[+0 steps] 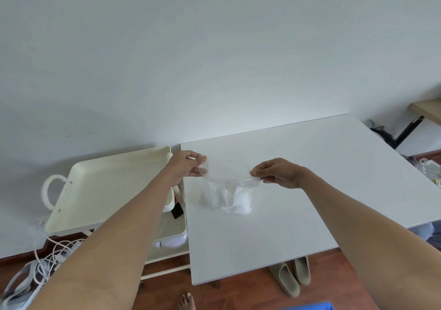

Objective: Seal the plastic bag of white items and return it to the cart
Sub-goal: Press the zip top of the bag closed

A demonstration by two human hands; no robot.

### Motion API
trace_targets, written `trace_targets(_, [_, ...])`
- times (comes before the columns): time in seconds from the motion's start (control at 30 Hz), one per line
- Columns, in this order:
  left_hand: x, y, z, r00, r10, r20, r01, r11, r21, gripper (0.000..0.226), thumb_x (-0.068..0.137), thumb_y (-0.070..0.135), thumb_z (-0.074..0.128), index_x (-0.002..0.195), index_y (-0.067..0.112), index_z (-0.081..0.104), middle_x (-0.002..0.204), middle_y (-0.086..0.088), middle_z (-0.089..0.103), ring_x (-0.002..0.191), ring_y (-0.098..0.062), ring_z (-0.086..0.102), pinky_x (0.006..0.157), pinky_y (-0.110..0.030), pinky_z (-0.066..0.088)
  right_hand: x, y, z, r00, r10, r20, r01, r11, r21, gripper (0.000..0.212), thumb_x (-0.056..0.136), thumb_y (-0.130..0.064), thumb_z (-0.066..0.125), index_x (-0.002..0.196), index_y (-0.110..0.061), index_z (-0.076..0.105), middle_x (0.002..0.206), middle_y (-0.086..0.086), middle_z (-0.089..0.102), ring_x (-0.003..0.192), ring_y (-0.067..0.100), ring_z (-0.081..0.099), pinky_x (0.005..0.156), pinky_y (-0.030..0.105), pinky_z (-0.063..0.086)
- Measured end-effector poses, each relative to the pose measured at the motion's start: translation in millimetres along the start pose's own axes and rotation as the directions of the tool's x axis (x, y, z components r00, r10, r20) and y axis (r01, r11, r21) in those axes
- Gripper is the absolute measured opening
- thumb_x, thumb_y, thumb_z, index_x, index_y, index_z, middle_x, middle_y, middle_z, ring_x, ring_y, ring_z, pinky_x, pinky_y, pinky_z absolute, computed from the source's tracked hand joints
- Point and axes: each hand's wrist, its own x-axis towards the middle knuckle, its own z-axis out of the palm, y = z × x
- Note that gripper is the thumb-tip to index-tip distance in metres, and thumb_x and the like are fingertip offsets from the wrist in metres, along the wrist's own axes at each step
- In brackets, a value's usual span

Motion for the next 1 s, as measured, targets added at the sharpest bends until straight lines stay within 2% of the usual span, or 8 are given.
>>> trace_targets(0.07, [1, 0, -2, 1.0, -0.002, 0.03, 0.002, 1.0, 0.026, 0.041, 0.086, 0.016, 0.075, 0.114, -0.01, 0.06, 0.104, -0.037, 0.064, 0.07, -0.024, 0.075, 0.067, -0.031, 0.063, 0, -2, -1, 0.998, -0.04, -0.042, 0.04, 0.999, -0.012, 0.014, 0.079, -0.017, 0.087, 0.086, -0.017, 0.075, 0.098, 0.0, 0.074, 0.092, 0.013, 0.065, 0.084, 0.024, 0.049])
trace_targets(0.23, [1, 8, -8, 0.974, -0.106, 0.202, 0.086, 0.991, 0.106, 0.037, 0.084, 0.017, 0.076, 0.103, -0.013, 0.064, 0.08, -0.025, 0.067, 0.078, -0.025, 0.075, 0.068, -0.03, 0.062, 1, -7, -3, 0.984, -0.124, -0.131, 0.123, 0.992, -0.011, 0.016, 0.077, -0.016, 0.088, 0.081, -0.016, 0.073, 0.088, -0.001, 0.073, 0.08, 0.011, 0.066, 0.076, 0.024, 0.05])
trace_targets(0.47, [-2, 18, -6, 0.959, -0.123, 0.255, 0.112, 0.992, 0.056, 0.039, 0.076, 0.014, 0.084, 0.103, -0.007, 0.066, 0.089, -0.02, 0.069, 0.092, -0.033, 0.074, 0.07, -0.033, 0.061, 5, -16, 1, 0.953, -0.181, -0.244, 0.196, 0.98, 0.039, 0.021, 0.078, -0.006, 0.086, 0.073, -0.01, 0.066, 0.069, 0.002, 0.059, 0.057, 0.011, 0.051, 0.054, 0.02, 0.039])
trace_targets(0.6, [-2, 18, -2, 0.967, -0.111, 0.227, 0.121, 0.992, -0.03, 0.035, 0.074, 0.013, 0.085, 0.098, 0.0, 0.063, 0.084, -0.011, 0.074, 0.089, -0.031, 0.074, 0.07, -0.035, 0.061, 5, -18, 2, 0.931, -0.249, -0.268, 0.26, 0.966, 0.006, 0.024, 0.075, -0.01, 0.089, 0.073, -0.012, 0.065, 0.066, -0.001, 0.056, 0.059, 0.013, 0.044, 0.056, 0.022, 0.034])
trace_targets(0.73, [2, 18, 9, 0.997, -0.071, 0.034, 0.073, 0.995, -0.065, 0.028, 0.078, 0.008, 0.081, 0.092, 0.005, 0.056, 0.073, -0.006, 0.074, 0.069, -0.023, 0.075, 0.06, -0.034, 0.061, 5, -18, 8, 0.907, -0.306, -0.29, 0.302, 0.951, -0.06, 0.029, 0.071, -0.017, 0.093, 0.081, -0.014, 0.065, 0.064, -0.006, 0.05, 0.061, 0.013, 0.047, 0.059, 0.024, 0.037])
trace_targets(0.8, [3, 18, 13, 0.998, -0.056, -0.027, 0.055, 0.998, -0.034, 0.027, 0.081, 0.006, 0.079, 0.09, 0.006, 0.053, 0.077, -0.008, 0.072, 0.062, -0.021, 0.074, 0.059, -0.036, 0.062, 8, -18, 12, 0.895, -0.322, -0.307, 0.308, 0.947, -0.097, 0.032, 0.071, -0.018, 0.093, 0.091, -0.013, 0.068, 0.066, -0.005, 0.048, 0.064, 0.014, 0.047, 0.06, 0.024, 0.038])
trace_targets(0.93, [1, 17, 14, 0.999, -0.048, -0.005, 0.047, 0.999, -0.021, 0.031, 0.077, 0.007, 0.082, 0.09, 0.005, 0.054, 0.082, -0.012, 0.07, 0.062, -0.024, 0.072, 0.064, -0.039, 0.063, 8, -19, 15, 0.903, -0.326, -0.28, 0.305, 0.945, -0.117, 0.04, 0.075, -0.024, 0.091, 0.108, -0.012, 0.074, 0.063, -0.003, 0.042, 0.058, 0.011, 0.043, 0.057, 0.019, 0.037])
trace_targets(1.0, [-1, 18, 12, 0.998, -0.046, 0.041, 0.047, 0.998, -0.03, 0.035, 0.074, 0.013, 0.085, 0.093, 0.003, 0.057, 0.083, -0.012, 0.069, 0.068, -0.027, 0.073, 0.063, -0.037, 0.062, 7, -18, 13, 0.915, -0.317, -0.251, 0.296, 0.948, -0.119, 0.035, 0.076, -0.028, 0.09, 0.103, -0.009, 0.079, 0.065, -0.002, 0.054, 0.06, 0.013, 0.041, 0.056, 0.018, 0.037])
